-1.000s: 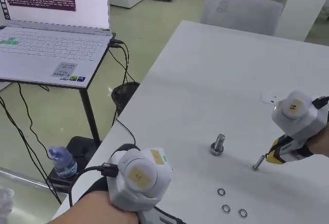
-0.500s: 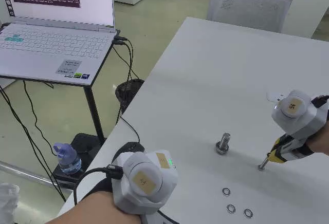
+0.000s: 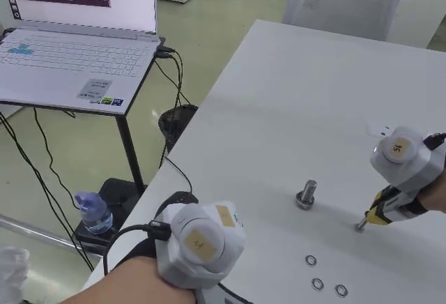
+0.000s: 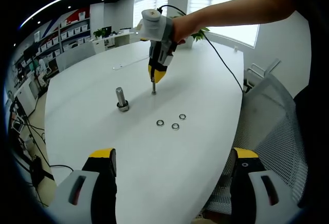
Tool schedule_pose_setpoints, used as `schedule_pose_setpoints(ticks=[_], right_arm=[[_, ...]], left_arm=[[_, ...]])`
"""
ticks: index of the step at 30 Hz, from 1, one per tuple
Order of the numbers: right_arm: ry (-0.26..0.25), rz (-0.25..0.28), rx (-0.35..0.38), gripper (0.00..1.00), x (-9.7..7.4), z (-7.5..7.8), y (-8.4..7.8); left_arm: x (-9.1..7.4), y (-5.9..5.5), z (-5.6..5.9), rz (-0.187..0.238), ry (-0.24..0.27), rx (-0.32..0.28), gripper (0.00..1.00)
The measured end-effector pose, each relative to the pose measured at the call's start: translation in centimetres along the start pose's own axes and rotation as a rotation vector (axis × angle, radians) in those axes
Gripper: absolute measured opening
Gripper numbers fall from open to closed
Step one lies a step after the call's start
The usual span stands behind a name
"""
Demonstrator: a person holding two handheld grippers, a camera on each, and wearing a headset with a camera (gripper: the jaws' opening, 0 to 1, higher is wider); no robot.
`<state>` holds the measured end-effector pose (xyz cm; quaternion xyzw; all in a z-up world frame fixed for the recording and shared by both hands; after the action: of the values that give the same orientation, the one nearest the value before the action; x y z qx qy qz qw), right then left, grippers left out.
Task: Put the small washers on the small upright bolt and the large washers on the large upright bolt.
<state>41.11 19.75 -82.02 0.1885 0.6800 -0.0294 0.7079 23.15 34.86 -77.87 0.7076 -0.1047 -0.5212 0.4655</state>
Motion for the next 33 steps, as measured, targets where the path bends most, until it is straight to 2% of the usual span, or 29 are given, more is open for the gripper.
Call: schedule_pose_setpoints(ticks=[16, 33], right_arm=[[0.005, -0.04, -0.04, 0.12, 2.6, 0.0, -0.7], [0.012, -0.05, -0.044, 0.13, 3.5, -0.1, -1.0]], left_arm=[[0.0, -1.0, 0.1, -0.019, -0.01, -0.014, 0.9], [0.2, -1.4, 0.1, -0.032, -0.02, -0.022, 0.87]])
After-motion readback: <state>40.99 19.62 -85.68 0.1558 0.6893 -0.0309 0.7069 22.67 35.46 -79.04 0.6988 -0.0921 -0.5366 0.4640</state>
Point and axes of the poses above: the centre of the closed fingertips' face, and the gripper's own axes: x roughly forward along the fingers, z roughly to its right, y roughly out of its top, the point moved 1 cm from there along -x, roughly backward along the fingers, and after that the axes turned 8 degrees about x, right-handed, at the moved point
